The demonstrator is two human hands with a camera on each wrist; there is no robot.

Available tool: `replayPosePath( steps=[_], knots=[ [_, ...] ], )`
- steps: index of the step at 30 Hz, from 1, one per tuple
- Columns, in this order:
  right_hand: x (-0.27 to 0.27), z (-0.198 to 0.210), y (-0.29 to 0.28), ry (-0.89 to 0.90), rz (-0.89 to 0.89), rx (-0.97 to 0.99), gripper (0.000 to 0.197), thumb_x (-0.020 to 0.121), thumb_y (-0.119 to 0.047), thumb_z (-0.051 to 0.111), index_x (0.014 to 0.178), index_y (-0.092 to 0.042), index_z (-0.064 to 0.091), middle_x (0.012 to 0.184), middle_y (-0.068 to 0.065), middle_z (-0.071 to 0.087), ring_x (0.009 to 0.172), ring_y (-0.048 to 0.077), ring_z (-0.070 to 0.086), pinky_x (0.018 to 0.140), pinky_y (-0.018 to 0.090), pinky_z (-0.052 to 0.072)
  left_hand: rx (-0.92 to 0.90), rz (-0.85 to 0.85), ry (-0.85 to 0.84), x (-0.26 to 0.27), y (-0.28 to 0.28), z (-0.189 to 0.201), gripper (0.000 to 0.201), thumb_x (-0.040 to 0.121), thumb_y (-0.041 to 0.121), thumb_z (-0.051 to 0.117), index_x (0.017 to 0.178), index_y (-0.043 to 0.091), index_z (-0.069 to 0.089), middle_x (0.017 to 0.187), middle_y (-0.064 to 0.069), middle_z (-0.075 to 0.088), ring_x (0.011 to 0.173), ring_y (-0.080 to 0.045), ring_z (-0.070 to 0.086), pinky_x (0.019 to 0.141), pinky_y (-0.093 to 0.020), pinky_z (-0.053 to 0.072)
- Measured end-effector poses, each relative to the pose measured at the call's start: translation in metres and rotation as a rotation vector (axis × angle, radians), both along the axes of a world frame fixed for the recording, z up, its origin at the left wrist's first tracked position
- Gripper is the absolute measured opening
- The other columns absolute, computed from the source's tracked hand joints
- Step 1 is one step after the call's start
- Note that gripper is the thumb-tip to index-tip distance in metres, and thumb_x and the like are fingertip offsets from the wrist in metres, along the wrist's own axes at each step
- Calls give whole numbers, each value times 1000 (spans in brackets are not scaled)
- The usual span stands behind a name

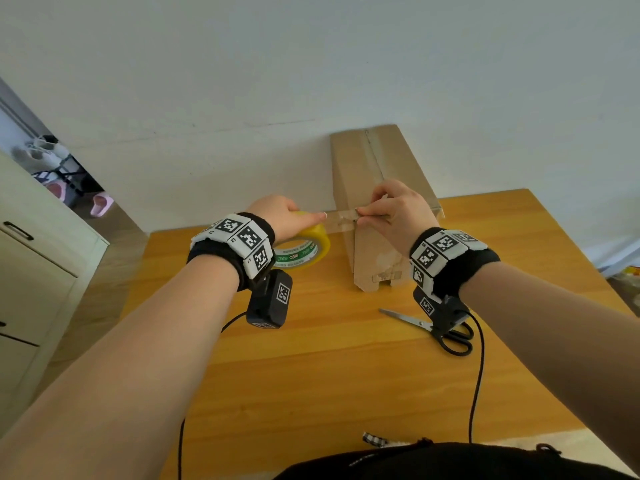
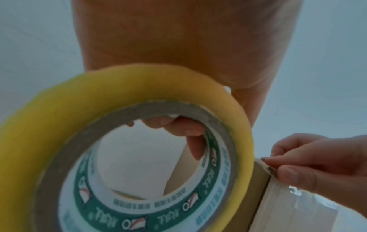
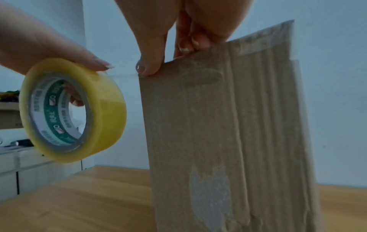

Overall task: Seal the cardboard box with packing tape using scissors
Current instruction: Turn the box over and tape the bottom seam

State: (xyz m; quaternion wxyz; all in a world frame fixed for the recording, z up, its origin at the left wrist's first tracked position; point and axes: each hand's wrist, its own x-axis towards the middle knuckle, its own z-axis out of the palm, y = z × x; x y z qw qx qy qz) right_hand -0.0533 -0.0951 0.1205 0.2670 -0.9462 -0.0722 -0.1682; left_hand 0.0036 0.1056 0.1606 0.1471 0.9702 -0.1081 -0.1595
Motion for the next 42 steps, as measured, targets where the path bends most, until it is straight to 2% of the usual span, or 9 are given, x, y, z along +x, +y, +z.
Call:
replayPosePath(
  steps=[6,11,15,17,19,21,25,33,42],
  knots=[
    [-9,-7,-13,-130,-116,-61,13,80,-26,69,88,-18,75,100,3,67,100,30,52,86,43,41,-69,-52,-15,-2,-16,1,59,82,63,49,108,12,64,99,-6,64,87,-22,58,73,-29,44],
    [-14,-7,-16,-108,-129,-33,15,83,-23,65,93,-17,74,106,5,68,103,31,58,91,44,40,-20,-56,-21,-4,-25,-3,65,82,64,50,118,12,60,114,-9,63,100,-26,58,80,-32,44],
    [-15,-7,-7,-113,-113,-113,22,85,-16,63,101,-28,72,110,5,65,104,33,55,91,48,37,-13,-21,-22,-4,-25,-8,67,80,65,51,123,13,57,118,-8,62,105,-27,58,83,-35,45],
    [-15,-7,-2,-129,-93,-177,25,82,-12,65,97,-30,73,107,6,65,101,36,56,87,51,39,-11,-10,-25,-4,-23,-9,65,80,65,51,119,14,60,112,-7,63,100,-26,59,79,-34,45],
    [-15,-8,-1,-135,-91,-242,28,79,-9,68,95,-32,72,104,6,65,99,37,57,83,52,40,-9,-6,-38,-4,-21,-9,58,80,64,51,107,15,65,93,-3,64,86,-23,59,70,-31,43],
    [-16,-6,1,-110,-97,-262,25,81,-14,66,96,-33,71,105,5,64,101,35,55,85,51,38,7,-3,-55,-5,-19,-9,54,80,65,51,100,17,65,84,0,61,80,-21,58,67,-30,43],
    [-13,1,3,-58,-102,-283,16,85,-37,60,95,-31,71,111,3,59,110,31,49,92,49,32,23,-5,-67,-6,-19,-9,55,79,66,50,101,18,63,88,-2,62,82,-22,60,72,-32,48],
    [-2,5,3,13,-27,-315,22,83,-46,60,99,-35,71,123,2,53,119,29,43,98,47,27,16,-2,-36,-2,-15,-11,57,78,65,52,104,16,63,87,-2,61,81,-22,59,67,-30,43],
    [-1,5,3,-24,-28,-246,15,81,-34,66,90,-25,74,106,4,61,105,32,51,92,49,34,-33,-10,-29,0,-17,-7,48,78,66,52,81,18,60,70,2,56,68,-16,55,54,-27,34]
  ],
)
